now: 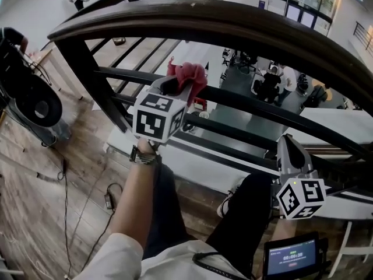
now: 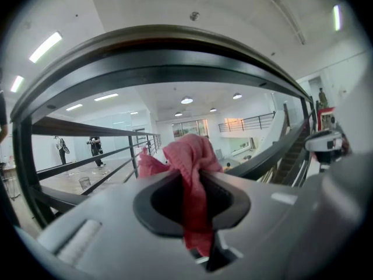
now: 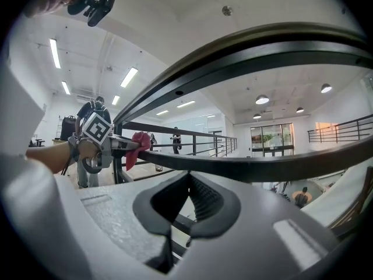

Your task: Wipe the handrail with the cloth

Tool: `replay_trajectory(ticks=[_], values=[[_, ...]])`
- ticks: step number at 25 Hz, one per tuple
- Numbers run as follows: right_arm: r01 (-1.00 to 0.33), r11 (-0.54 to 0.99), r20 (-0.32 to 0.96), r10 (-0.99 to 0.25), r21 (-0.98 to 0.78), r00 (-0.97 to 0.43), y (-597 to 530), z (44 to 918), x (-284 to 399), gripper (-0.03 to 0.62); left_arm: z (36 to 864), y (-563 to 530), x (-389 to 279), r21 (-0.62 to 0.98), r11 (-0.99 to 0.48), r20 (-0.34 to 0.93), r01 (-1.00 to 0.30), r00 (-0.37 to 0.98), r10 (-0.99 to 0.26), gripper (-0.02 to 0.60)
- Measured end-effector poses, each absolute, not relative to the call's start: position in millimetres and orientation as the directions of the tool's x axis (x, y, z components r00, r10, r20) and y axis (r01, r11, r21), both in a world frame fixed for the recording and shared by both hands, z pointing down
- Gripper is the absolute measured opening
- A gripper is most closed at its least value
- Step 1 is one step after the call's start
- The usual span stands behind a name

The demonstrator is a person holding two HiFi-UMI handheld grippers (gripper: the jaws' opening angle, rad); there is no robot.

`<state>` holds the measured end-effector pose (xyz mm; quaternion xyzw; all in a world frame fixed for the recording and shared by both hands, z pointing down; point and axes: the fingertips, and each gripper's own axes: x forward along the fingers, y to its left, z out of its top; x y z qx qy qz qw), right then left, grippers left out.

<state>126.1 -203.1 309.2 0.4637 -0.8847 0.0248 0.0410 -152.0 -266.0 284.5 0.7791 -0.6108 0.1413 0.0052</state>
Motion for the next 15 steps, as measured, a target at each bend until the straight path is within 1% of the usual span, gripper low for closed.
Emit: replay_trajectory(ticks=[6, 15], values=[[-0.823, 0.568, 0.075, -0.821, 0.011, -0.566, -203.9, 298.4, 152.3, 0.003, 283.6, -267.7, -129.2, -0.147, -0.238, 0.218, -0.960, 0.203, -0.954, 0.072], [-0.827, 0.562, 0.071, -0.826, 0.011, -0.560, -210.9, 300.0, 176.3, 0.003, 287.1, -267.8, -79.4, -0.160, -0.282, 0.216, -0.946, 0.245, -0.945, 0.073]])
